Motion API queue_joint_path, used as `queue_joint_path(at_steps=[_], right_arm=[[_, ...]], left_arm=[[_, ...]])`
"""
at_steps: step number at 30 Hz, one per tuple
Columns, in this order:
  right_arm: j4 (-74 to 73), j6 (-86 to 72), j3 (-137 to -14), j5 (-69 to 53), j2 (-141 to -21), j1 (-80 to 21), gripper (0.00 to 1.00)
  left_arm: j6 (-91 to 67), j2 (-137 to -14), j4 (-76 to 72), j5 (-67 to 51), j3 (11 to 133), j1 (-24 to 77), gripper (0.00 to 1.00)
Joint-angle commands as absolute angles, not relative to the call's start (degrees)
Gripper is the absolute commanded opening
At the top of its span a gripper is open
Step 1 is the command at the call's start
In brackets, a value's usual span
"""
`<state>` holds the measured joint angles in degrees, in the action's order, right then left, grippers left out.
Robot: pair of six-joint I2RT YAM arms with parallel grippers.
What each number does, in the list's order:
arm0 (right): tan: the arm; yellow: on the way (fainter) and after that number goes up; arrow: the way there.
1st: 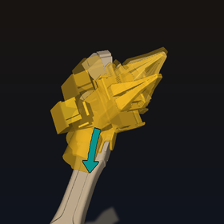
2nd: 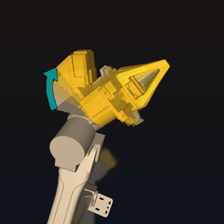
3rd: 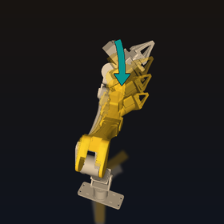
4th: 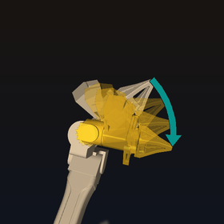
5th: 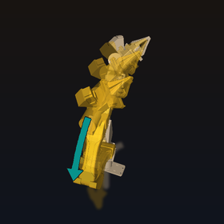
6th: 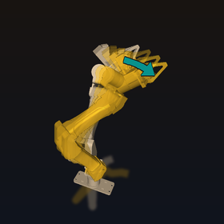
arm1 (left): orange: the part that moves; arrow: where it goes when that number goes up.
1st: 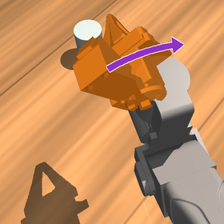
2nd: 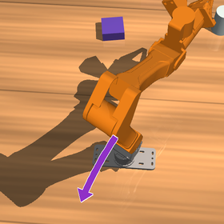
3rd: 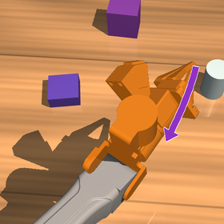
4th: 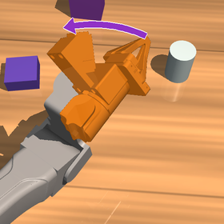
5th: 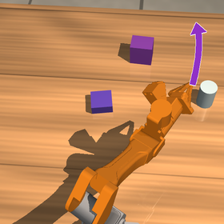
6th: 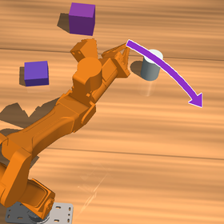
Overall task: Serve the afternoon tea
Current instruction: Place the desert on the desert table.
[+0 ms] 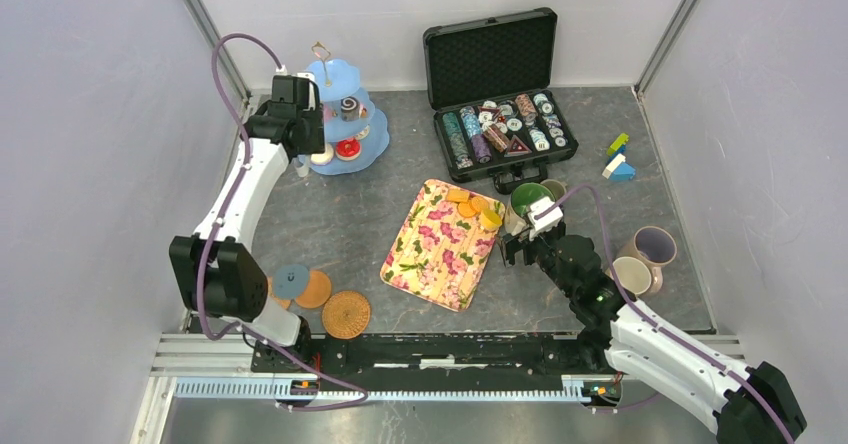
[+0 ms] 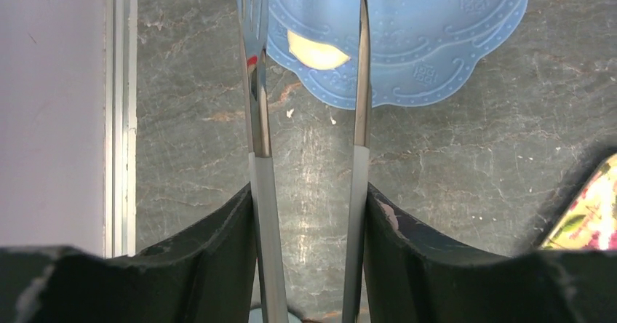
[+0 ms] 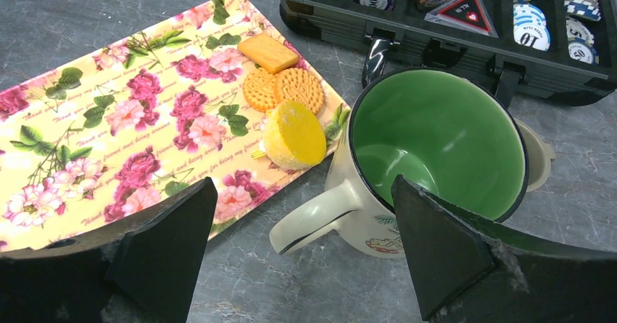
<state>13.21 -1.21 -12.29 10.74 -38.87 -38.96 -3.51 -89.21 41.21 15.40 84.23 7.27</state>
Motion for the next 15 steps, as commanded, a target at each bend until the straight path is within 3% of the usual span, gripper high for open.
queue_joint_path(at_steps=[1,15], right_arm=[[15.25,-1.24,-13.83,10.67,-37.68,-39.2,0.98],[14.93,-1.58,-13.93,9.87,-38.01,-39.2,0.98]], left_arm=[[-8.35,-84.86,43.66,15.3,85.65,7.82,0.55],[-7.56,-62.89,46.08,-3.21,68.76,7.91,0.56]])
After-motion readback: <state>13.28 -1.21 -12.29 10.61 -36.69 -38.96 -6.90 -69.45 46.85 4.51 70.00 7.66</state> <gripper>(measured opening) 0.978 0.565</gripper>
